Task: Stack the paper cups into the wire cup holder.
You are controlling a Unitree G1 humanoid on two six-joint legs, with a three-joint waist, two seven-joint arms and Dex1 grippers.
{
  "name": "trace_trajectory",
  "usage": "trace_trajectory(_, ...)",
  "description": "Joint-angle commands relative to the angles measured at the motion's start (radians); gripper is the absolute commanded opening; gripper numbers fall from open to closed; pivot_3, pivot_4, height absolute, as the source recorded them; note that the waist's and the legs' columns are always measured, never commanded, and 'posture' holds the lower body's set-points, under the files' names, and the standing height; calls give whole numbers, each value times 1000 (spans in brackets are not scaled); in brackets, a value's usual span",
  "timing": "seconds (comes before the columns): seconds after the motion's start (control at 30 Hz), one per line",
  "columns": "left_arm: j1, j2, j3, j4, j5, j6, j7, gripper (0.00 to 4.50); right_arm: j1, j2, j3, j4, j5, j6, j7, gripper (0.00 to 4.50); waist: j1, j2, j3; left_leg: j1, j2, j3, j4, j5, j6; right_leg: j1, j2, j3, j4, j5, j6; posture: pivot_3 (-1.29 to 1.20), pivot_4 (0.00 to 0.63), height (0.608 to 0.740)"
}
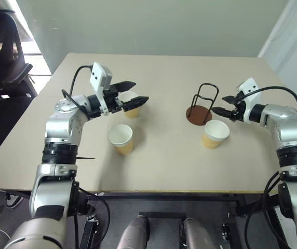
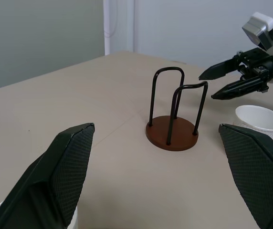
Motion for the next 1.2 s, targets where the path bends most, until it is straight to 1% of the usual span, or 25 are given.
trace_trajectory(0.03,-18,12,21,-23,-4,-19,2,4475,-47,12,-2,15,-11,-37,3,3317,0,0,0,0,0,0,0,0,0,0,0,0,0,0,0,0,150,740)
trace_trajectory(0.27,-16,12,18,-16,5,-27,7,4475,-89,56,11,73,-40,-64,0,3317,0,0,0,0,0,0,0,0,0,0,0,0,0,0,-1,0,150,740)
trace_trajectory(0.3,-16,11,17,-15,7,-28,7,4498,-95,59,12,80,-44,-66,2,3134,0,0,0,0,0,0,0,0,0,0,0,0,0,0,-1,0,150,740)
trace_trajectory(0.37,-17,11,16,-14,9,-29,8,4500,-103,62,16,91,-53,-67,8,2732,0,0,0,0,0,0,0,0,-1,0,0,0,0,0,-1,0,150,740)
trace_trajectory(0.5,-18,11,17,-12,13,-31,8,4500,-117,59,24,102,-63,-61,35,1335,0,0,0,0,0,0,0,-1,-1,0,0,0,0,0,-1,0,150,740)
trace_trajectory(0.53,-19,11,17,-12,14,-31,9,4500,-119,57,25,102,-64,-56,43,929,0,0,0,0,0,0,0,-1,-2,0,0,0,0,0,-1,0,150,740)
trace_trajectory(0.6,-19,12,17,-11,16,-32,8,4500,-124,48,32,96,-62,-43,72,276,0,0,0,0,0,0,0,-1,-2,-1,0,0,0,0,-1,0,150,740)
trace_trajectory(0.63,-19,12,17,-11,16,-32,8,4500,-125,44,35,93,-62,-39,85,18,0,0,0,0,0,0,0,-1,-2,-1,0,0,0,0,-2,0,150,740)
trace_trajectory(0.87,-25,11,15,-3,18,-35,4,4500,-121,27,42,37,-46,0,164,18,0,0,0,0,0,0,0,-3,-5,-1,0,0,0,0,-2,0,150,740)
trace_trajectory(1.03,-34,11,10,9,20,-37,-4,4500,-112,28,42,-102,-11,78,222,18,-1,0,0,0,0,0,0,-4,-7,-1,0,0,0,0,-3,0,150,740)
trace_trajectory(1.2,-45,6,4,23,25,-42,-8,4500,-117,38,45,-234,12,147,232,18,-1,0,0,0,0,0,0,-4,-6,-1,0,-1,0,-1,-4,0,150,740)
